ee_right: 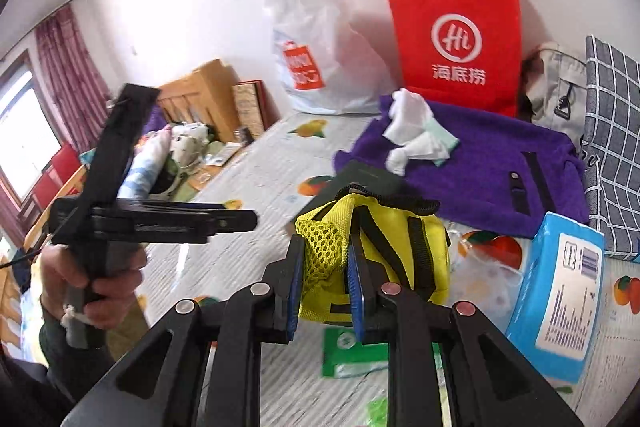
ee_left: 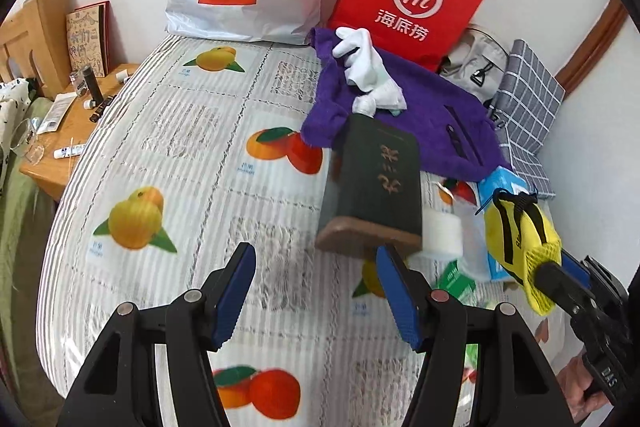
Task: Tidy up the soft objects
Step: 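Grasp the yellow mesh bag with the right gripper while the left gripper moves toward the green packet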
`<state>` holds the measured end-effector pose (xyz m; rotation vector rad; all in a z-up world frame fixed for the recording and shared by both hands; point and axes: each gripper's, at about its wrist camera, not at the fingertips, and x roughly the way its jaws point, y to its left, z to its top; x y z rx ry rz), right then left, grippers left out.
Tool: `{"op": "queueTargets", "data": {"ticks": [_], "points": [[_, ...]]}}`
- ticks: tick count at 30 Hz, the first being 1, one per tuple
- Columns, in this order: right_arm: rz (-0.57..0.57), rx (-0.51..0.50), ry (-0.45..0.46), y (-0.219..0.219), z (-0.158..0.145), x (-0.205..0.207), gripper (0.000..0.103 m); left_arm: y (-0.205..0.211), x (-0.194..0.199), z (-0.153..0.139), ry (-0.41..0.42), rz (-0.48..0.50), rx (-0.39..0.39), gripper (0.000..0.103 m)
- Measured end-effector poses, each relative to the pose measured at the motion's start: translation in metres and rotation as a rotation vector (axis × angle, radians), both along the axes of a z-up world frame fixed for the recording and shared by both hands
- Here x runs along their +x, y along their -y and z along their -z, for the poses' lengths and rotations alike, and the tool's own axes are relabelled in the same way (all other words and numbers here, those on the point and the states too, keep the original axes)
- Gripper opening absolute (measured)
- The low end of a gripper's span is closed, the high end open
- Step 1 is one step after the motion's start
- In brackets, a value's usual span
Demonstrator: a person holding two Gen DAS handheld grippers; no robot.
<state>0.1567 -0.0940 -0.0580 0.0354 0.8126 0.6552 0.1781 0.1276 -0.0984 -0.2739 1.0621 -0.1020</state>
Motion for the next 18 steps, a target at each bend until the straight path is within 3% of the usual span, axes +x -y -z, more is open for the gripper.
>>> {"op": "queueTargets", "data": {"ticks": [8,18], "points": [[0.055,-0.04,0.0,0.032,0.004,-0.041,0.021,0.022,-0.018,0.006,-0.012,0.03,0.009,0.061],[0.189,-0.06,-0.048,0.102,0.026,-0.077,0.021,0.082,-0.027,0.019,-0.028,0.16,0.104,0.061]]}}
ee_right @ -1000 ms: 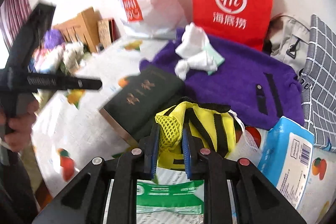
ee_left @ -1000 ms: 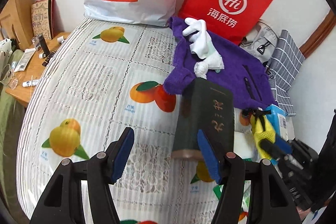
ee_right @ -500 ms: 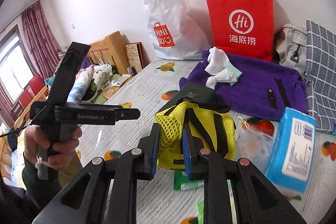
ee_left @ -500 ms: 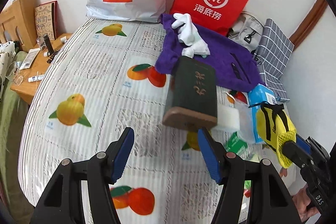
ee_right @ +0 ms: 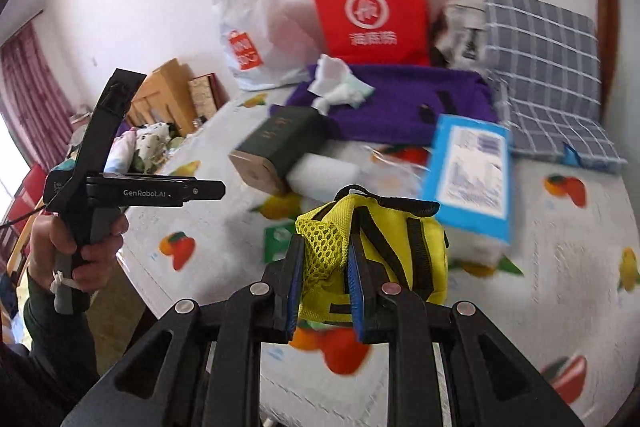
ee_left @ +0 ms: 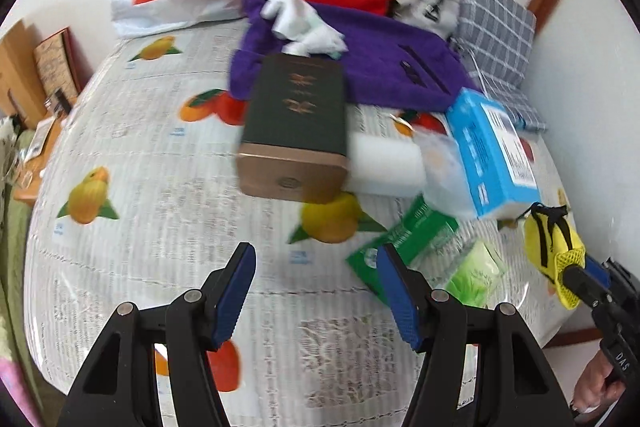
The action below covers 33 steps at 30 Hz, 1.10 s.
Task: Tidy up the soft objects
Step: 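Grasp the yellow mesh bag with the right gripper while the left gripper moves toward the green packet, then grasp the green snack packet with the left gripper while the right gripper holds the yellow bag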
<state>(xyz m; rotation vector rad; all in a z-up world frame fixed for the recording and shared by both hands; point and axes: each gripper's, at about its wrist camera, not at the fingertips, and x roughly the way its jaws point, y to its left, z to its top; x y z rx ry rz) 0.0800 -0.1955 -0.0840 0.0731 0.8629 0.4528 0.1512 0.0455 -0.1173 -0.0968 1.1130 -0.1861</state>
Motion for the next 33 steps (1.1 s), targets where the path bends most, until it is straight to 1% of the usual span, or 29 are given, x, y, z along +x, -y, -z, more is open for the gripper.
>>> {"op": "queueTargets", "data": {"ticks": [6,9,11,12,14,16,18,21,25,26,30,32,33], "points": [[0.071,-0.07,-0.017,0.036,0.019,-0.011,0.021,0.035,0.007,0.026,-0.06,0.067,0.038,0.061],[0.106,-0.082,-0.056,0.052,0.035,-0.009,0.021,0.05,0.009,0.034,-0.071,0.105,0.055,0.061],[0.116,-0.081,-0.081,0.057,0.047,-0.007,0.021,0.062,0.009,0.037,-0.071,0.135,0.087,0.061],[0.115,-0.084,-0.088,0.058,0.05,-0.006,0.021,0.066,0.009,0.038,-0.065,0.152,0.102,0.062],[0.108,-0.101,-0.09,0.056,0.056,-0.005,0.021,0.075,0.009,0.037,-0.046,0.188,0.132,0.07],[0.1,-0.108,-0.087,0.055,0.06,-0.003,0.021,0.083,0.008,0.037,-0.019,0.222,0.157,0.075],[0.094,-0.108,-0.09,0.054,0.063,-0.001,0.021,0.089,0.011,0.037,-0.009,0.248,0.172,0.075],[0.094,-0.11,-0.1,0.055,0.067,0.002,0.022,0.097,0.017,0.045,-0.026,0.281,0.182,0.075],[0.103,-0.103,-0.119,0.06,0.075,0.006,0.022,0.101,0.026,0.059,-0.06,0.295,0.175,0.075],[0.106,-0.1,-0.125,0.06,0.077,0.008,0.022,0.101,0.025,0.06,-0.053,0.294,0.172,0.077],[0.105,-0.103,-0.141,0.057,0.084,0.012,0.022,0.097,0.023,0.059,-0.034,0.29,0.157,0.076],[0.099,-0.1,-0.152,0.054,0.088,0.014,0.016,0.093,0.021,0.058,-0.025,0.286,0.167,0.066],[0.097,-0.092,-0.161,0.053,0.09,0.015,0.016,0.09,0.019,0.057,-0.022,0.284,0.168,0.063]]}}
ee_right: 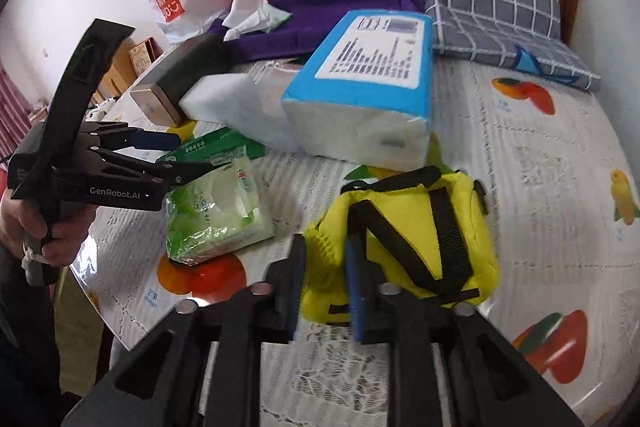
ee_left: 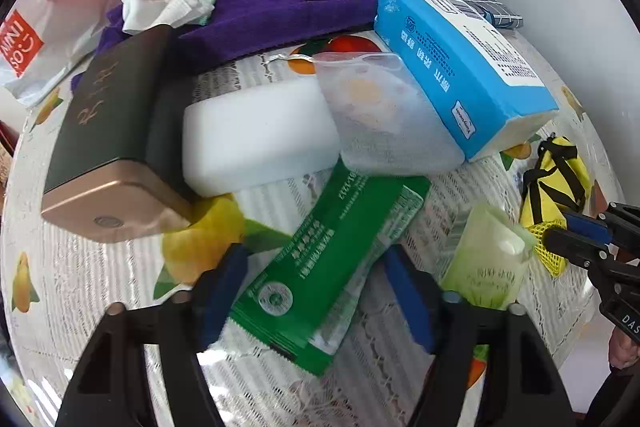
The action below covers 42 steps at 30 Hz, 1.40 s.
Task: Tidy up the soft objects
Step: 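Grasp the green snack packet with the left gripper while the right gripper holds the yellow bag, then carry the yellow bag with the right gripper while the left gripper carries the green packet to the purple towel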
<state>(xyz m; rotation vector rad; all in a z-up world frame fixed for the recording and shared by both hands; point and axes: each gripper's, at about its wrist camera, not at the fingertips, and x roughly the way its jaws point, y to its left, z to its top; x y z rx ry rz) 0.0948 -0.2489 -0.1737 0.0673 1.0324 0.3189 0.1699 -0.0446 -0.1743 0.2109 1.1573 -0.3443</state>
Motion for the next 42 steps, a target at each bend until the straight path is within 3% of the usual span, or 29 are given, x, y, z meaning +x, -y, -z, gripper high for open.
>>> {"op": "queueTargets", "data": {"ticks": [2,7,14,20,22,24,32,42], "points": [[-0.002,0.019,-0.003,-0.001,0.001,0.0,0.016,-0.009,-0.007,-0.002,0.004,-0.006,-0.008,0.052],[-0.003,0.016,0.0,-0.004,0.002,-0.002,0.015,-0.02,-0.02,-0.005,0.007,-0.03,-0.029,0.043],[-0.003,-0.006,0.006,-0.005,-0.003,-0.009,0.018,-0.041,-0.035,-0.006,0.001,-0.106,-0.032,0.042],[-0.022,-0.043,0.015,-0.017,0.007,-0.01,0.036,-0.074,-0.045,-0.006,0.001,-0.211,-0.041,0.041],[-0.014,-0.057,0.038,-0.02,0.009,-0.01,0.034,-0.086,-0.047,-0.007,0.007,-0.255,-0.05,0.039],[0.004,-0.078,0.053,-0.02,0.01,-0.01,0.022,-0.095,-0.05,-0.008,0.007,-0.28,-0.069,0.037],[0.036,-0.065,0.059,-0.016,0.0,-0.016,0.018,-0.107,-0.056,-0.012,0.021,-0.319,-0.146,0.023],[0.066,-0.014,0.11,-0.016,-0.037,-0.022,0.018,-0.111,-0.061,-0.028,0.059,-0.322,-0.186,0.02]]}}
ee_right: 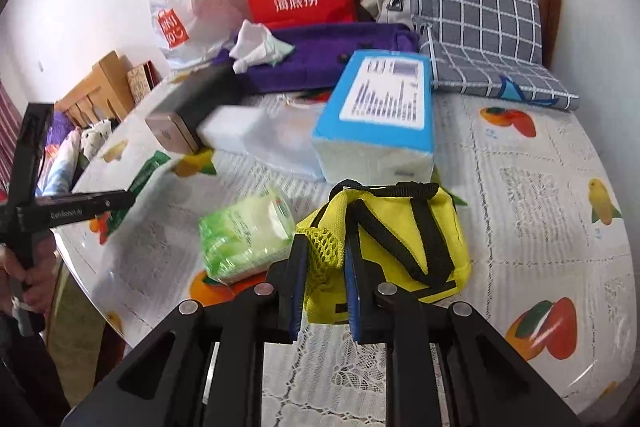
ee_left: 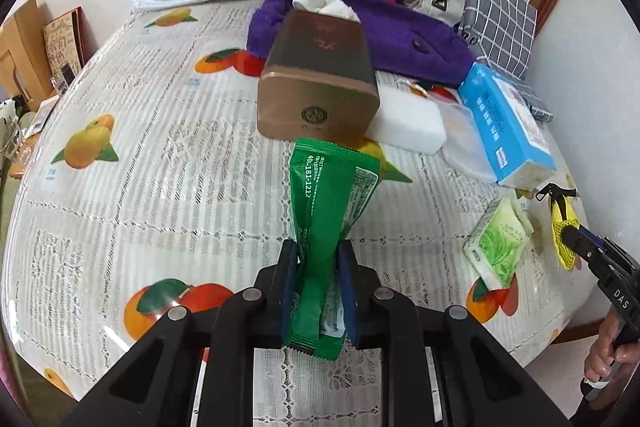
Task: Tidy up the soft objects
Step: 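Carry the yellow bag with the right gripper while the left gripper carries the green packet to the purple towel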
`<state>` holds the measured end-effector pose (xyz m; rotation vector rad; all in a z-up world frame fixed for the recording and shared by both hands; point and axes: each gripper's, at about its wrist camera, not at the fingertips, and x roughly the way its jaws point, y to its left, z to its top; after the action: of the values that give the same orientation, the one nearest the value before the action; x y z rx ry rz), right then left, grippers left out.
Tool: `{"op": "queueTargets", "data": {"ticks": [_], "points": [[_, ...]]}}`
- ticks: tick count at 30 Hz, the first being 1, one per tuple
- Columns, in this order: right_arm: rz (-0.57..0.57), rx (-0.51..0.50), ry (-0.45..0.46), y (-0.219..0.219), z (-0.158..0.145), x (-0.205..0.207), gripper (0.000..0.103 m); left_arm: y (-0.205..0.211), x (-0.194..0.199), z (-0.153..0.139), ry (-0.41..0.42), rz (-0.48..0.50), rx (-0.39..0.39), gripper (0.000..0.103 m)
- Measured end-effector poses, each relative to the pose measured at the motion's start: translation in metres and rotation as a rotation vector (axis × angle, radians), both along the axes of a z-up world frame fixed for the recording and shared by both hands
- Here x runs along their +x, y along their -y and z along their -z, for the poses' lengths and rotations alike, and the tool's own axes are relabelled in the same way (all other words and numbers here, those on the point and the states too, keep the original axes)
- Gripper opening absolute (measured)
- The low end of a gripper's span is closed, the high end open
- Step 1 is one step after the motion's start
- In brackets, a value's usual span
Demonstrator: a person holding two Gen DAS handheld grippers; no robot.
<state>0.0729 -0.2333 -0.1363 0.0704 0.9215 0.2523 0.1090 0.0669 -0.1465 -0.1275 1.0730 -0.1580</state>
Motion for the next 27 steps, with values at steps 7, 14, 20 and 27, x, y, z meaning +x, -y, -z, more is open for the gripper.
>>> {"op": "queueTargets", "data": {"ticks": [7,14,20,27], "points": [[0.025,0.016,0.028,0.0,-0.023,0.004,0.018,-0.004,-0.001,-0.025,0.056,-0.017,-0.02,0.02],[0.043,0.023,0.083,0.001,-0.053,0.008,0.018,-0.007,0.004,-0.052,0.107,-0.041,-0.027,0.02],[0.068,0.033,0.113,0.008,-0.075,0.017,0.018,-0.007,0.01,-0.072,0.143,-0.054,-0.028,0.02],[0.07,0.027,0.145,0.012,-0.091,0.035,0.018,-0.005,0.025,-0.086,0.161,-0.06,-0.015,0.02]]}}
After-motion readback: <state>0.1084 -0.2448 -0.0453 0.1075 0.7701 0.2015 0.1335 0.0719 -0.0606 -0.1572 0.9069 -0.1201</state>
